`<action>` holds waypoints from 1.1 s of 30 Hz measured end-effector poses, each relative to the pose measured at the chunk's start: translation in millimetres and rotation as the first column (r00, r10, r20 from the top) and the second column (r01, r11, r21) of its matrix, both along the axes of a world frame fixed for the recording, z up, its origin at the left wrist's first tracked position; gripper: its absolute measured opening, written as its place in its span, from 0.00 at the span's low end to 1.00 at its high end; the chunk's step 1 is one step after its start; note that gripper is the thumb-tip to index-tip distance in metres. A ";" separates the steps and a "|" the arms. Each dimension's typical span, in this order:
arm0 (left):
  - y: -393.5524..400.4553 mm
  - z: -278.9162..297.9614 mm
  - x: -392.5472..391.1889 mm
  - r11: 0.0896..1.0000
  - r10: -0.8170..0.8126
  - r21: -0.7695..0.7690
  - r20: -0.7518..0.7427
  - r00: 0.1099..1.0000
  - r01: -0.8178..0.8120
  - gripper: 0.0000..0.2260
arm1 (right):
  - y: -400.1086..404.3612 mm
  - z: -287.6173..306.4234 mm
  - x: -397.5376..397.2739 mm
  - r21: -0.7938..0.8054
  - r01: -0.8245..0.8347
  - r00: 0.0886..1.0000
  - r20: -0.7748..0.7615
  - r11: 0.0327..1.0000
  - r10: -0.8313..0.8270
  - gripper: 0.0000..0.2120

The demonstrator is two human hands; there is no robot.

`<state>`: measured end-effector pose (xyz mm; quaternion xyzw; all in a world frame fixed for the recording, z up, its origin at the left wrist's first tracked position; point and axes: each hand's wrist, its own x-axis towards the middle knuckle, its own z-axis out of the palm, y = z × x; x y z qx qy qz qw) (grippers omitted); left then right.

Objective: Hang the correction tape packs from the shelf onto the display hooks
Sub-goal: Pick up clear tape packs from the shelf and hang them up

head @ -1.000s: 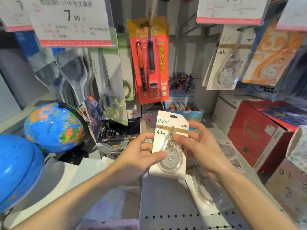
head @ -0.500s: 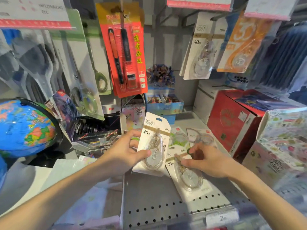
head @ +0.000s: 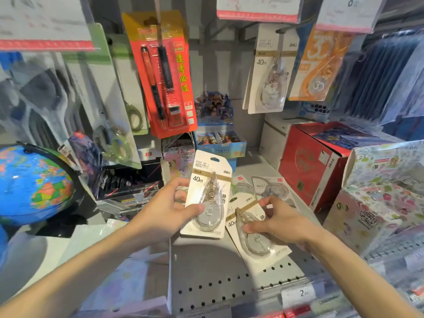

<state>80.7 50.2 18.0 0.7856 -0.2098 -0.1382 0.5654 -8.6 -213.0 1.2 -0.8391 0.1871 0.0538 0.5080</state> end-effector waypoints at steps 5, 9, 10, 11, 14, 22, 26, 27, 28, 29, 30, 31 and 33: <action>3.5 17.7 -9.3 0.997 0.008 -0.077 0.049 0.999 -0.004 0.19 | 10.0 13.4 -2.1 0.112 0.055 0.989 0.133 0.992 -0.070 0.25; 0.9 36.7 -16.9 0.990 0.017 -0.141 0.143 0.990 0.003 0.18 | 7.1 37.5 -6.5 0.165 0.038 0.950 0.299 0.985 -0.087 0.16; -0.6 41.9 -18.6 0.987 0.034 -0.157 0.161 0.986 -0.008 0.18 | 5.1 45.1 -7.4 0.169 0.026 0.939 0.333 0.985 -0.082 0.15; -2.5 47.6 -20.7 0.985 0.051 -0.173 0.178 0.983 -0.019 0.18 | 2.0 52.8 -8.3 0.166 0.018 0.929 0.362 0.986 -0.078 0.16; -14.1 64.7 -29.2 0.976 0.076 -0.217 0.218 0.973 -0.028 0.19 | -10.0 76.3 -13.0 0.140 0.006 0.898 0.435 0.990 -0.067 0.18; -84.6 90.6 -60.2 0.948 0.180 -0.307 0.293 0.939 -0.087 0.18 | -83.7 128.7 -25.4 0.037 -0.055 0.825 0.565 0.998 0.024 0.17; -134.0 94.9 -78.3 0.928 0.254 -0.342 0.294 0.921 -0.147 0.18 | -131.3 138.4 -26.7 0.066 -0.137 0.797 0.600 0.988 0.070 0.17; -144.5 97.3 -81.9 0.923 0.272 -0.348 0.294 0.916 -0.163 0.18 | -141.0 140.1 -26.3 0.072 -0.152 0.788 0.611 0.986 0.076 0.18; -153.4 100.3 -85.4 0.919 0.290 -0.350 0.295 0.910 -0.179 0.18 | -149.4 141.7 -25.8 0.079 -0.165 0.778 0.623 0.983 0.081 0.18; -160.7 103.6 -88.9 0.916 0.308 -0.349 0.303 0.902 -0.196 0.18 | -156.9 143.4 -25.0 0.081 -0.179 0.768 0.635 0.981 0.088 0.17; -166.3 106.9 -92.3 0.914 0.326 -0.345 0.314 0.892 -0.213 0.18 | -163.4 145.0 -24.5 0.073 -0.190 0.756 0.647 0.979 0.098 0.17; -170.1 109.9 -95.3 0.912 0.344 -0.340 0.326 0.881 -0.230 0.18 | -168.7 146.5 -23.8 0.055 -0.196 0.743 0.660 0.979 0.112 0.17; -173.7 115.9 -100.8 0.909 0.376 -0.319 0.349 0.858 -0.269 0.17 | -176.7 149.3 -23.8 0.009 -0.197 0.710 0.691 0.980 0.136 0.18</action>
